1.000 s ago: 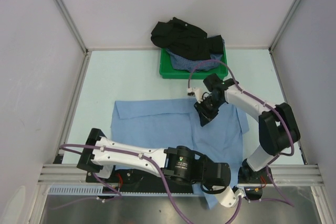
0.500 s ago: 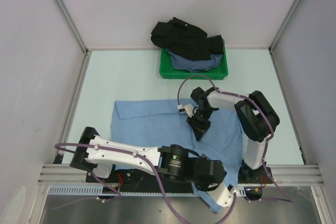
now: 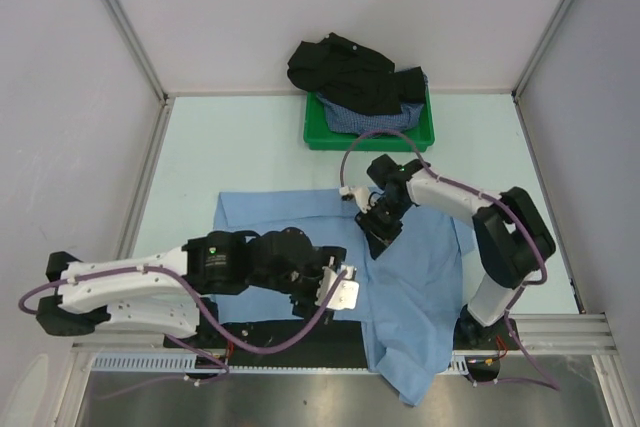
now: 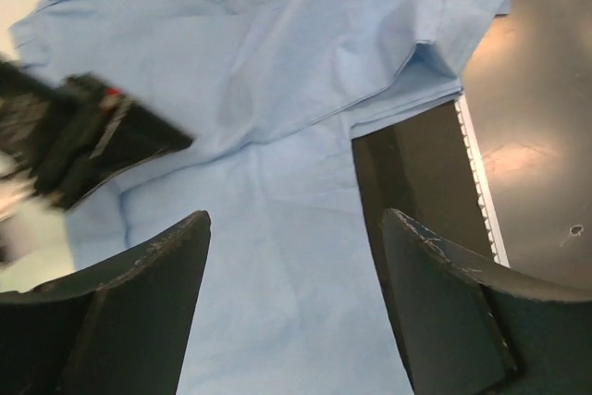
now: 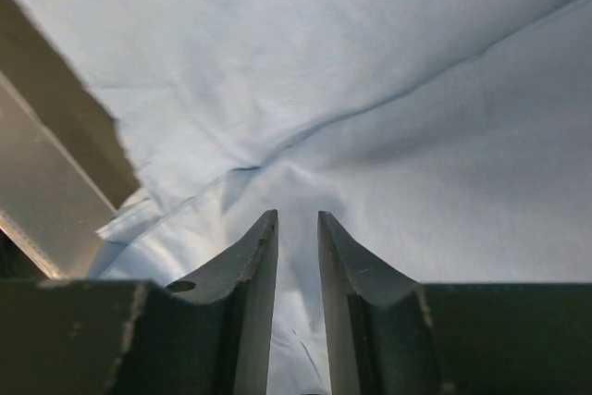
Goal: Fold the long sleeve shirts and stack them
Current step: Fold the shirt
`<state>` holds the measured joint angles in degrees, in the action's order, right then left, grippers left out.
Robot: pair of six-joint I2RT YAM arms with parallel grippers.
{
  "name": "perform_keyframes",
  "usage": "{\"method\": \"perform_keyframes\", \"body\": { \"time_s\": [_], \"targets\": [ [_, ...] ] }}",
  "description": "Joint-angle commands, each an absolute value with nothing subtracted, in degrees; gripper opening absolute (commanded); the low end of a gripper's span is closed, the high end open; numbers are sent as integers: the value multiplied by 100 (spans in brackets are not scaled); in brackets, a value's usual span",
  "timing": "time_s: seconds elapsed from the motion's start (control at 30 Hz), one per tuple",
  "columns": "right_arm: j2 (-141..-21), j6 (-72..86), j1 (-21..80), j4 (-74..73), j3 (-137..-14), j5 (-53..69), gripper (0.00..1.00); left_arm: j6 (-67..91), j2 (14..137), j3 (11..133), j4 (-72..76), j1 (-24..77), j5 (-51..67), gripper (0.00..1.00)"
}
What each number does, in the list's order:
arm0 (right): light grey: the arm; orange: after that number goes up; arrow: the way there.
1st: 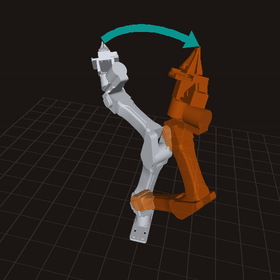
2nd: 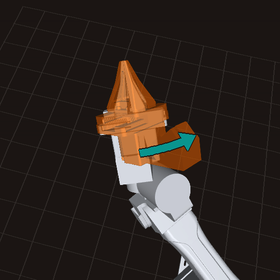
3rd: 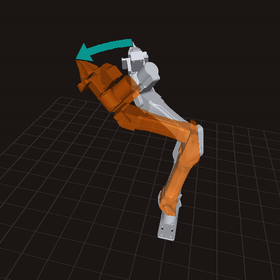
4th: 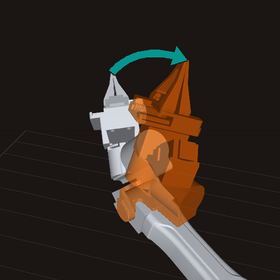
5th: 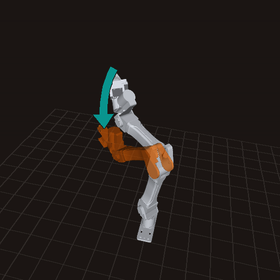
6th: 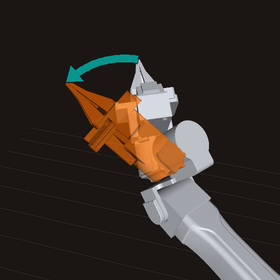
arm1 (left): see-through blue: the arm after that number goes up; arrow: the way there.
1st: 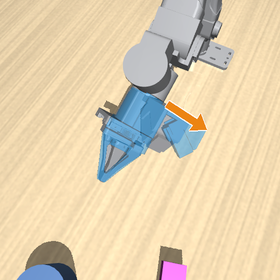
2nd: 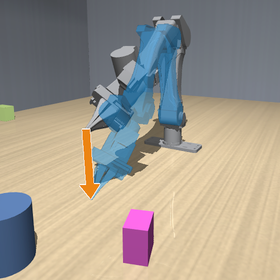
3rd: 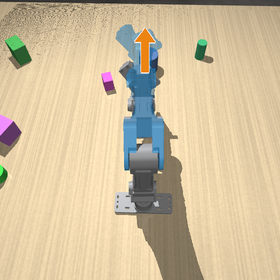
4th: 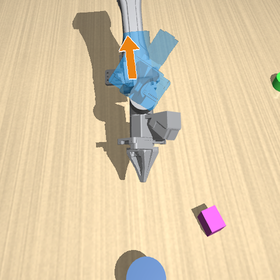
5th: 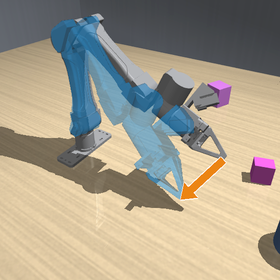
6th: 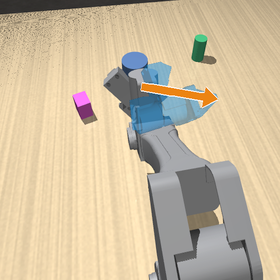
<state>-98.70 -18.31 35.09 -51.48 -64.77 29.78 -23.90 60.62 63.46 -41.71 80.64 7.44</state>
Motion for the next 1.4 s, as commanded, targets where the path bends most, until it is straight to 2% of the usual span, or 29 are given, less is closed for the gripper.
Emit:
{"method": "perform_keyframes", "body": {
  "time_s": [0.0, 0.2, 0.3, 0.5, 0.6, 0.67, 0.7, 0.8, 0.87, 1.0, 1.03, 1.07, 1.1, 1.2, 1.37],
  "targets": [
    [-9440, -2109, 3157, -5510, -6759, 3690, 30, -2407, 6766, 6082, -3305, 8191, 1309, 81],
    [-9335, -2838, 1400, -6459, -6961, 4543, 37, -2863, 8085, 6196, -2164, 8718, 1284, 86],
    [-9246, -3277, 626, -6811, -7057, 4667, 45, -3093, 8656, 6240, -1609, 9157, 1169, 88],
    [-9194, -3841, -156, -7189, -7154, 4702, 59, -3024, 9631, 6653, -1582, 9360, 1687, 77],
    [-9176, -3911, -228, -7181, -7216, 4711, 62, -2953, 10070, 6872, -1757, 9308, 1880, 53],
    [-9184, -3955, -263, -7172, -7268, 4737, 64, -2901, 10186, 7145, -2047, 9229, 2073, 14],
    [-9185, -3990, -307, -7181, -7286, 4772, 65, -2813, 10126, 7233, -2135, 9124, 2031, 0],
    [-9158, -4122, -395, -7198, -7348, 4895, 67, -2488, 9678, 7513, -2337, 8529, 2451, 0],
    [-9184, -4131, -439, -7058, -7400, 4965, 71, -2164, 9405, 8127, -2706, 8080, 2828, 0],
    [-9456, -3825, -527, -6646, -7794, 5185, 79, -2161, 9263, 8841, -2882, 6666, 3366, 0],
    [-9509, -3780, -658, -6601, -7909, 5255, 84, -2301, 9377, 9120, -3092, 6453, 3340, 0],
    [-9579, -3684, -737, -6540, -8032, 5343, 96, -2529, 9491, 9288, -3233, 6242, 3349, 0],
    [-9684, -3604, -834, -6487, -8259, 5535, 100, -2523, 9597, 9455, -3321, 5744, 3375, 0],
    [-9887, -3349, -1203, -6163, -8629, 5939, 100, -2294, 10106, 10140, -3410, 4716, 3804, 2],
    [-10002, -2605, -1275, -5310, -8658, 6468, 100, -2039, 11020, 10854, -3392, 3930, 4341, 6]
  ]
}}
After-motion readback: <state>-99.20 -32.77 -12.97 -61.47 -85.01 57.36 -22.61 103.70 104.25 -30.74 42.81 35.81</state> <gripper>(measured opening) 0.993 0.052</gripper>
